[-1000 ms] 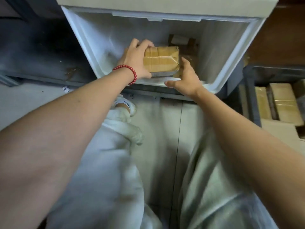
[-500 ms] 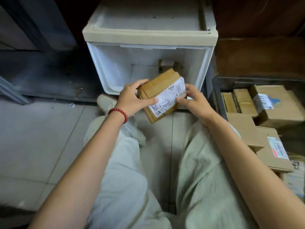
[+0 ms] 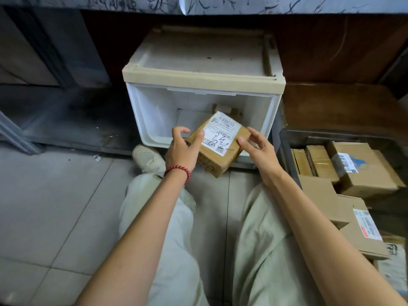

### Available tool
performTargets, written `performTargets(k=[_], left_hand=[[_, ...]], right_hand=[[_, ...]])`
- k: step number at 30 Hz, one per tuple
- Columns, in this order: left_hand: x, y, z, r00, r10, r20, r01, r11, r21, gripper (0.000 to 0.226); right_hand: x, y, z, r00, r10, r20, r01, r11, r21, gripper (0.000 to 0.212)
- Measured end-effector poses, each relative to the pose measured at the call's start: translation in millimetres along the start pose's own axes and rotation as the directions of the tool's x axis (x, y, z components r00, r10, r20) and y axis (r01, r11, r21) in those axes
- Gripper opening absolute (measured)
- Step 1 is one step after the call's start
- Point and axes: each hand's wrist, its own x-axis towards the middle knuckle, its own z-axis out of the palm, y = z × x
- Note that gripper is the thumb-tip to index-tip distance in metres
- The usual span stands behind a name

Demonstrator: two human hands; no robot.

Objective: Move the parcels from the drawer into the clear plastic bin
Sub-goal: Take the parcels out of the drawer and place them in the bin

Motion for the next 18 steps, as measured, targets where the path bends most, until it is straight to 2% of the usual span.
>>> performTargets(k=[4, 8, 11, 14, 16, 18], left_hand=[[1.9, 1.6, 2.1, 0.998, -0.056, -0.001, 0.056, 0.998, -0.019, 0.038], [0.6, 5.0, 1.1, 0.998, -0.049, 0.024, 0.051, 0.994, -0.096, 0.04], [-4.8, 9.2, -0.3, 0.991, 0.022, 0.135, 0.0, 0.986, -0.166, 0.045], [-9.3, 9.9, -2.0, 0.95, 0.141, 0.28, -0.076, 0.97, -0.229, 0.072], [-7.6, 6.4, -2.5, 0.913, 0.21, 0.351, -0.115, 0.955, -0.272, 0.091], [-6.7, 4.5, -3.1, 0.895, 0.241, 0.376, -0.147, 0.954, -0.262, 0.097]], right_hand=[[6.2, 5.2, -5.6, 0.996, -0.006, 0.089, 0.008, 1.0, -0.028, 0.065], [7.5, 13.1, -11.6, 0.993, 0.041, 0.111, -0.053, 0.993, 0.106, 0.065], [9.5, 14.3, -13.2, 0.998, 0.026, 0.057, -0.036, 0.984, 0.174, 0.062], [12.3, 14.0, -11.8, 0.996, 0.078, -0.033, -0.071, 0.978, 0.195, 0.059], [14.1, 13.5, -12.1, 0.986, 0.121, -0.119, -0.102, 0.984, 0.149, 0.059], [16.9, 14.1, -13.8, 0.975, 0.119, -0.187, -0.108, 0.992, 0.068, 0.062]])
